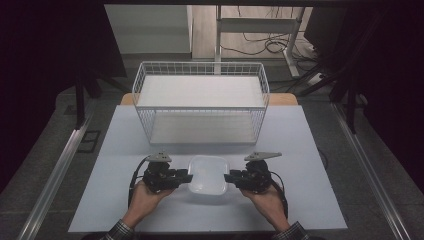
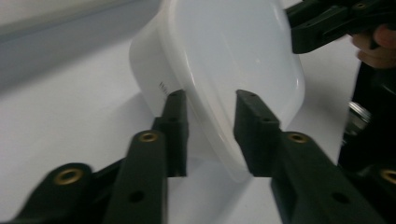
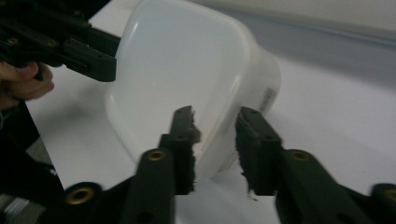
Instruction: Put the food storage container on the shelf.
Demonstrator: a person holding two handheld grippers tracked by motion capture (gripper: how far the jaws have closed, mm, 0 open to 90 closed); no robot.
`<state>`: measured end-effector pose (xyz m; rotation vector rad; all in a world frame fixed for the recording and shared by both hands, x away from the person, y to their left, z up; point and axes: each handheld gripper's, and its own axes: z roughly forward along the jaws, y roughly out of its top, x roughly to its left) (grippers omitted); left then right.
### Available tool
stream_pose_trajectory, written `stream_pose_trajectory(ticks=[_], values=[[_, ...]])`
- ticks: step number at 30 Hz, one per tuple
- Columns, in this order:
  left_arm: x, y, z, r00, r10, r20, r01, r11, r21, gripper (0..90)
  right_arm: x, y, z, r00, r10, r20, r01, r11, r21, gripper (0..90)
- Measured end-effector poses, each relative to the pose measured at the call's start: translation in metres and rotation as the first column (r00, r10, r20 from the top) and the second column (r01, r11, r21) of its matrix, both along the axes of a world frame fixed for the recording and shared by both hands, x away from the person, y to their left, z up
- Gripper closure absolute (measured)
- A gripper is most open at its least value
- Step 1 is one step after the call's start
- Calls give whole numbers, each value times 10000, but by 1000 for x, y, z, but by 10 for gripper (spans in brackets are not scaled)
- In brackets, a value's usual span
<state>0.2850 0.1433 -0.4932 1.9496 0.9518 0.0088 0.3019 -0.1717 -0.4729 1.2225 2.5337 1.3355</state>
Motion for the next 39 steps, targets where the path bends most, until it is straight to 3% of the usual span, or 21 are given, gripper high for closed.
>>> stream_pose_trajectory(ticks=[2,3,5,10,18,29,39], values=[[-1,-1,0,9998,152,144,-153,9999,54,798,-1,-3,2,9988,-321,367,321,9995,-4,773],[-2,-4,-1,9996,208,197,-213,9994,256,798,-2,-3,2,9980,-358,527,363,9993,-86,769],[-1,-4,-2,9992,381,97,-382,9993,42,800,-2,-2,2,9961,-542,696,555,9983,-174,773],[0,-3,-2,9985,552,-31,-553,9981,-288,803,-1,-2,2,9951,-805,582,796,9967,166,774],[0,2,12,9971,653,390,-632,9965,-540,805,-1,-1,14,9917,-818,996,777,9960,446,775],[7,12,45,9903,870,1080,-809,9949,-601,806,8,8,42,9827,-543,1769,469,9979,456,776],[18,18,78,9827,1057,1521,-950,9926,-761,807,22,14,78,9727,-534,2260,395,9970,658,777]])
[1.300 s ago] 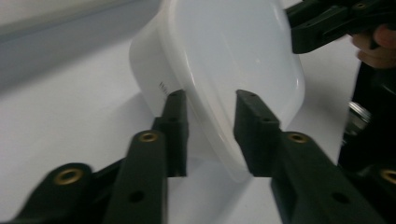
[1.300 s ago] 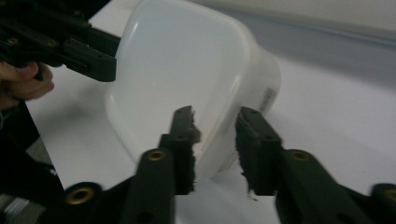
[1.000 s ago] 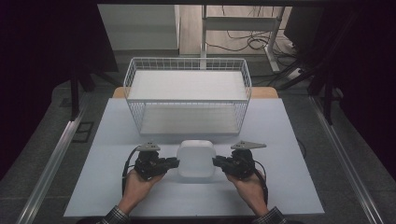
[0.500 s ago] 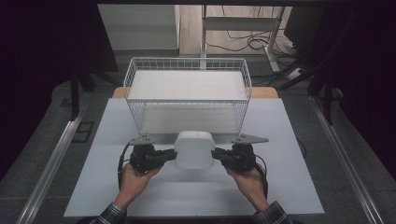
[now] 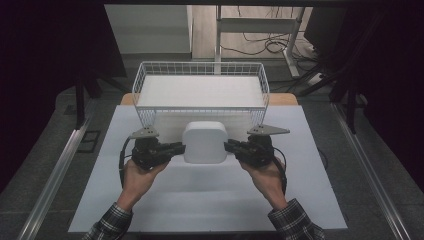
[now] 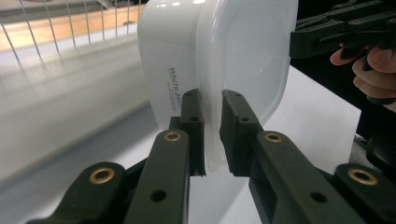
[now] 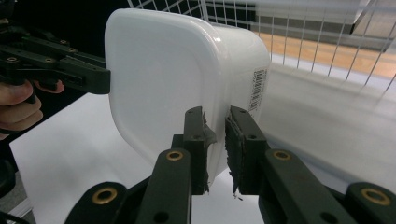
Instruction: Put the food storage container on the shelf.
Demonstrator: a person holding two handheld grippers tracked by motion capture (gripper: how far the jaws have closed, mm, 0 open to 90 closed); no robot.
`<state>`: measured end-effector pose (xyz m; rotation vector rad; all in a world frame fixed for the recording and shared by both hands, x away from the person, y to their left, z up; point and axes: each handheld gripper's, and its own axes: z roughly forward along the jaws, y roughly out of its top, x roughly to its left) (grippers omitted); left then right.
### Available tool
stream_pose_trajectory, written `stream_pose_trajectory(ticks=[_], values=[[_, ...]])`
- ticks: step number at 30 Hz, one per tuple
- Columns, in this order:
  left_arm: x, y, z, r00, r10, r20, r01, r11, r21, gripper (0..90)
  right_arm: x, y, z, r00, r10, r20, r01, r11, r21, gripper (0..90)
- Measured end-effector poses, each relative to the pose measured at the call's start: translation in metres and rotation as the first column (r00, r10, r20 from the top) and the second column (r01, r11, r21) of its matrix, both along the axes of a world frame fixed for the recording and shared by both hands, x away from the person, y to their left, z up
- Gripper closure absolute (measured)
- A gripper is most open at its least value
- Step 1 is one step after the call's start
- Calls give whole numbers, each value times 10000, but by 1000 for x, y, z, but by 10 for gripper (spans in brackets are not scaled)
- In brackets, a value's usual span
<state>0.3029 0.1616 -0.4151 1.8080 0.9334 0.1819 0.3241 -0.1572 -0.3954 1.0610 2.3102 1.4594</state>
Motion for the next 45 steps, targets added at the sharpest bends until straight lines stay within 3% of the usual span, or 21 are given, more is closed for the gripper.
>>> stream_pose_trajectory(ticks=[19,29,37,45], values=[[23,14,68,9964,334,785,-323,9994,-153,806,28,15,68,9956,-26,941,-12,9992,403,776],[48,22,104,9945,472,940,-449,9986,-262,805,51,25,104,9916,-162,1281,87,9982,586,773],[72,21,111,9958,648,641,-635,9977,-225,800,74,31,116,9922,-469,1159,427,9984,379,768],[92,19,110,9964,794,296,-792,9968,-80,790,94,33,112,9952,-667,720,643,9973,357,761]])
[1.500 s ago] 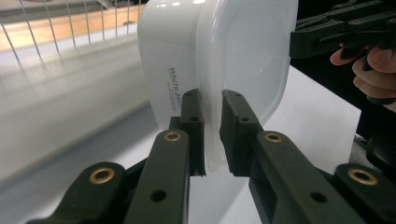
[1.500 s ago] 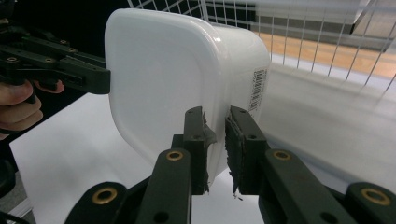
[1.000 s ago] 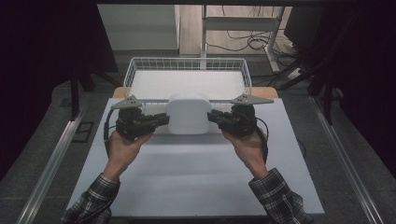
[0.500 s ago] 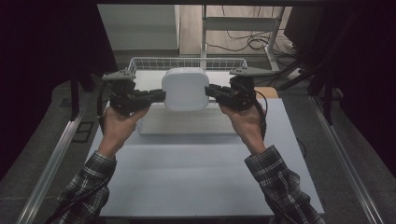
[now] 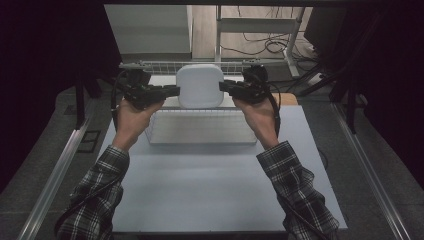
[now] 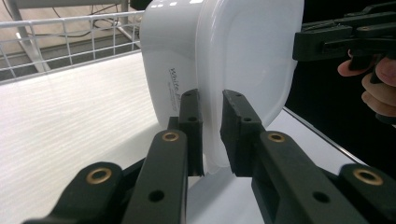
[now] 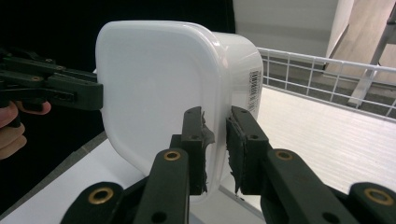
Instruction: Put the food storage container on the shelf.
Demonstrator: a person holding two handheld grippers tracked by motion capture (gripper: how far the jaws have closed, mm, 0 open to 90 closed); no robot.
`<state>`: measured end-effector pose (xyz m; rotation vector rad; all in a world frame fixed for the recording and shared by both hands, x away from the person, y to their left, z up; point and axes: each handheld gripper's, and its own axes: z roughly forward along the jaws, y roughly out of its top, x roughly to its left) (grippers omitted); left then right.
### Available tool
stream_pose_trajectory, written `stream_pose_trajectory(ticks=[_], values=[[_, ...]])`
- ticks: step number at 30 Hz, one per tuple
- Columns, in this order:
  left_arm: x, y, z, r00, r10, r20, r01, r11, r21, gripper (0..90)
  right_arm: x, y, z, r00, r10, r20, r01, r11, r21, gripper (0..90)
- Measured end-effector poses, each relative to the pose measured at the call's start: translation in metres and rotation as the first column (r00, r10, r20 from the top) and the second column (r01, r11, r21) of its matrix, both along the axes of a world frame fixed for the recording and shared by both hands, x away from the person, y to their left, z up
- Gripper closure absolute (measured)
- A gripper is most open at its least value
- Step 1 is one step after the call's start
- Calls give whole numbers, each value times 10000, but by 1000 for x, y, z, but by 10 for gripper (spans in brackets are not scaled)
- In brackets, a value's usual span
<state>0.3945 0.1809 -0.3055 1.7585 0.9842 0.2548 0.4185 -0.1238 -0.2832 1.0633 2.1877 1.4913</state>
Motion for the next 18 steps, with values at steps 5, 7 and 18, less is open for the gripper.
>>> stream_pose_trajectory(ticks=[5,7,18], values=[[6,-1,-1,9999,96,-141,-95,9999,54,783,7,1,-3,9998,-85,-174,85,10000,-37,754],[8,-1,-1,9998,126,-182,-125,9999,18,775,9,2,-4,9997,-113,-214,112,9999,-20,746],[17,-1,-4,9993,79,-353,-86,9997,-223,672,17,7,-5,9990,-167,-414,158,9997,-201,690]])
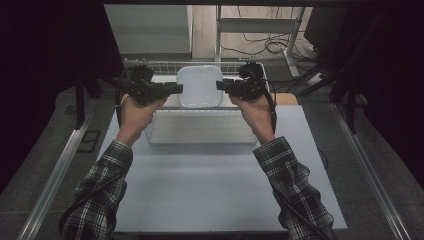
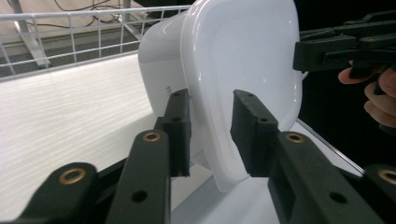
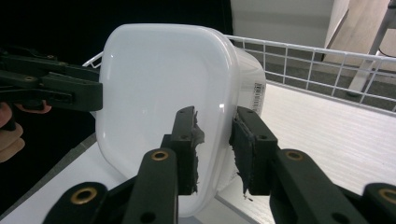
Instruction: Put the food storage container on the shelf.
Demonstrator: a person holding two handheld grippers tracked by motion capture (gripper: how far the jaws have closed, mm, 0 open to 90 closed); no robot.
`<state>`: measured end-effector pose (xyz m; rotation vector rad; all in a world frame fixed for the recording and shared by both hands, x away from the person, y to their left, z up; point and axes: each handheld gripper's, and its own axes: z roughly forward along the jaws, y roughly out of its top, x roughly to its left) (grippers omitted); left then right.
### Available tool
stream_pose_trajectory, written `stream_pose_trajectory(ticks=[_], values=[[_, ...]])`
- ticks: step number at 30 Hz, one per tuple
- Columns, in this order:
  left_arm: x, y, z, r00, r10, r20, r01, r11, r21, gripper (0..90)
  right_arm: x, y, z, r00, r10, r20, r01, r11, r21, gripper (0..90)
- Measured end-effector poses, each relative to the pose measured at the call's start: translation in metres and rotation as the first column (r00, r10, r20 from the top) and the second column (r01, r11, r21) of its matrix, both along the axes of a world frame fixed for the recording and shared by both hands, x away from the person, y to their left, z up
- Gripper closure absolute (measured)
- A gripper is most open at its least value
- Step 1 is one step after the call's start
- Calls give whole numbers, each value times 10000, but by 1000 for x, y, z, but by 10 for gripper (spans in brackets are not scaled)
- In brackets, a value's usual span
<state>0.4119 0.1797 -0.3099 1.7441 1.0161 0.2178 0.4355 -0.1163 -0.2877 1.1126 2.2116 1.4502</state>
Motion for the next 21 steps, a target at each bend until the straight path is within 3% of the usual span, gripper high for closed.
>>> stream_pose_trajectory(ticks=[6,11,16,21], values=[[6,-3,0,10000,62,-28,-63,10000,-13,613,6,3,-3,9998,-73,-201,71,9999,-85,627],[10,-6,-3,9998,183,-75,-182,9996,208,615,13,4,-6,9991,-49,-412,45,9999,-97,585],[14,-5,-4,9996,213,-174,-211,9997,116,605,19,5,-7,9983,34,-583,-41,9999,-119,545],[19,-7,-4,9994,243,-255,-236,9994,258,550,21,9,-9,9992,-105,-391,93,9994,-329,506]])
